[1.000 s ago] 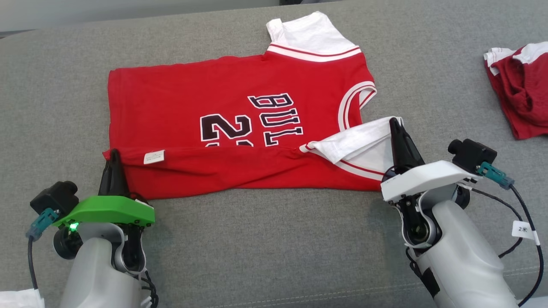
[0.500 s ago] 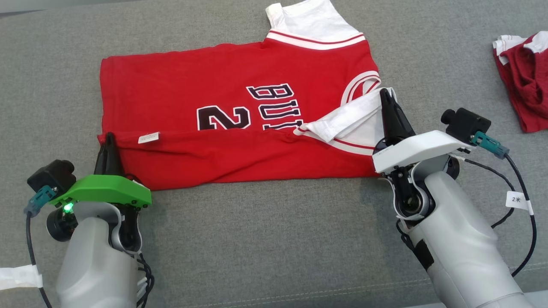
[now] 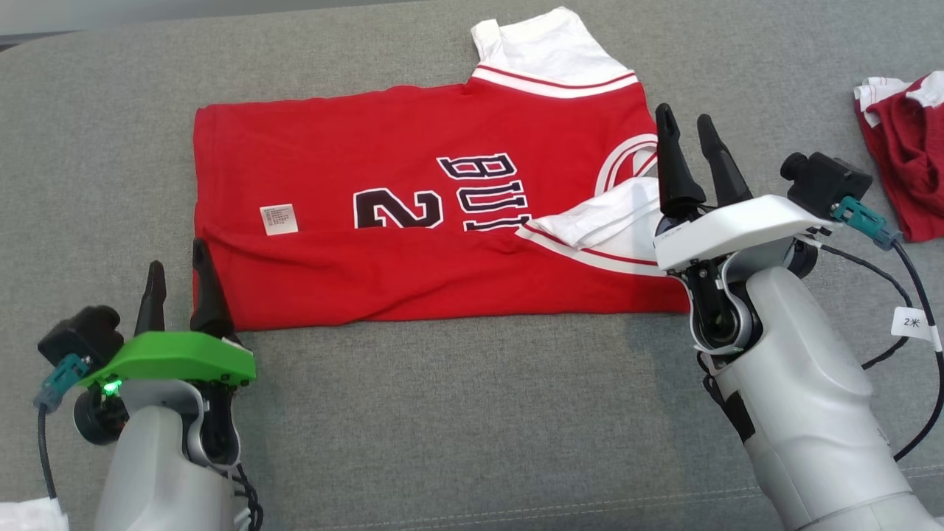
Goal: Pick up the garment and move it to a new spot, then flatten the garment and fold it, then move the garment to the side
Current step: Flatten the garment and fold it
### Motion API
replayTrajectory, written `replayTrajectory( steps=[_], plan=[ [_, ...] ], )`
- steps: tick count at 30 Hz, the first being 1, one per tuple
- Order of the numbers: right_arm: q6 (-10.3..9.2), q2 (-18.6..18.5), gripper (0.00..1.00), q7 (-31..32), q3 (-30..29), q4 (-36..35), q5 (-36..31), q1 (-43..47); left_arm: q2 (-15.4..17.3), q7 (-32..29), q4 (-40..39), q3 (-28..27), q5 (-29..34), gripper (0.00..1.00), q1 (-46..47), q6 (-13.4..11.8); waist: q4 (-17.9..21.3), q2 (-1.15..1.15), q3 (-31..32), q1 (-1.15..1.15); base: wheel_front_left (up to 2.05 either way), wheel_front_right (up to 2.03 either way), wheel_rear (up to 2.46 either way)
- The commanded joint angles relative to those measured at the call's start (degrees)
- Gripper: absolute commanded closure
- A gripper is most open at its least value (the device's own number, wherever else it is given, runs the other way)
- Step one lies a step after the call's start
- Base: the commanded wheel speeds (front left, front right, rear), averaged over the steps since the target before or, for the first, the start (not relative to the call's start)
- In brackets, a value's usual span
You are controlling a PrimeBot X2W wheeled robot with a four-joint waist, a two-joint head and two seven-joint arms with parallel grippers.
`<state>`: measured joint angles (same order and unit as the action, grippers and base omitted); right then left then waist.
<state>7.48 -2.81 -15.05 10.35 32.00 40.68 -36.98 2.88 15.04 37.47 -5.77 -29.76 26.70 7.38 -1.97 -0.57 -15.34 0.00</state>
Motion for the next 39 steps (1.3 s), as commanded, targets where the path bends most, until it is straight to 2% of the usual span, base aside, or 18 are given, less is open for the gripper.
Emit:
replayTrajectory(
  steps=[1,8,16,22,29,30,31,35,39],
  plan=[
    [0.01,-0.2,0.0,-0.2,-0.8,-1.2,-2.6,1.5,0.1,0.1,-0.5,-0.2,-0.5,0.0,-2.2,0.1,-0.1,0.57,0.8,0.0,0.0,0.0,0.0],
    [0.01,-0.2,0.0,-0.2,-3.9,-7.2,-11.3,8.2,0.1,0.1,0.4,-0.3,-1.1,0.0,-8.4,0.1,0.2,0.57,3.2,0.0,0.0,0.0,0.0],
    [0.01,-0.2,0.0,-0.2,-6.0,-13.3,-14.0,17.2,0.1,0.1,4.3,1.8,-3.9,0.0,-9.3,0.1,1.3,0.57,4.5,0.0,0.0,0.0,0.0],
    [0.01,-0.2,0.0,-0.2,-5.6,-11.6,-16.7,21.2,0.5,0.1,8.4,1.1,-4.9,0.0,-6.0,0.1,3.1,0.57,3.5,0.0,0.0,0.0,0.0],
    [0.01,-0.1,0.0,-0.2,-4.0,-8.2,-16.6,22.9,0.8,0.0,11.1,0.8,-7.6,0.0,-3.3,0.1,4.4,0.57,2.5,0.0,0.0,0.0,0.0],
    [0.01,-0.2,0.0,-0.2,-3.6,-7.3,-16.3,22.9,1.0,0.0,11.4,0.9,-7.8,0.18,-3.1,0.1,4.5,0.57,2.4,0.0,0.0,0.0,0.0],
    [0.01,-0.2,0.0,0.1,-3.1,-6.6,-16.0,22.9,1.1,0.0,11.5,1.0,-7.9,0.46,-2.8,0.1,4.5,0.57,2.3,0.0,0.0,0.0,0.0],
    [0.01,-0.2,0.0,0.6,-1.2,-3.3,-13.7,21.8,1.4,0.0,10.5,0.3,-7.4,1.0,-2.5,0.1,4.3,0.57,2.1,0.0,0.0,0.0,0.0],
    [0.01,-0.2,0.0,0.5,0.4,0.0,-10.5,19.6,1.1,0.0,9.4,0.2,-6.5,1.0,-3.2,0.1,3.6,0.57,2.2,0.0,0.0,0.0,0.0]
  ],
)
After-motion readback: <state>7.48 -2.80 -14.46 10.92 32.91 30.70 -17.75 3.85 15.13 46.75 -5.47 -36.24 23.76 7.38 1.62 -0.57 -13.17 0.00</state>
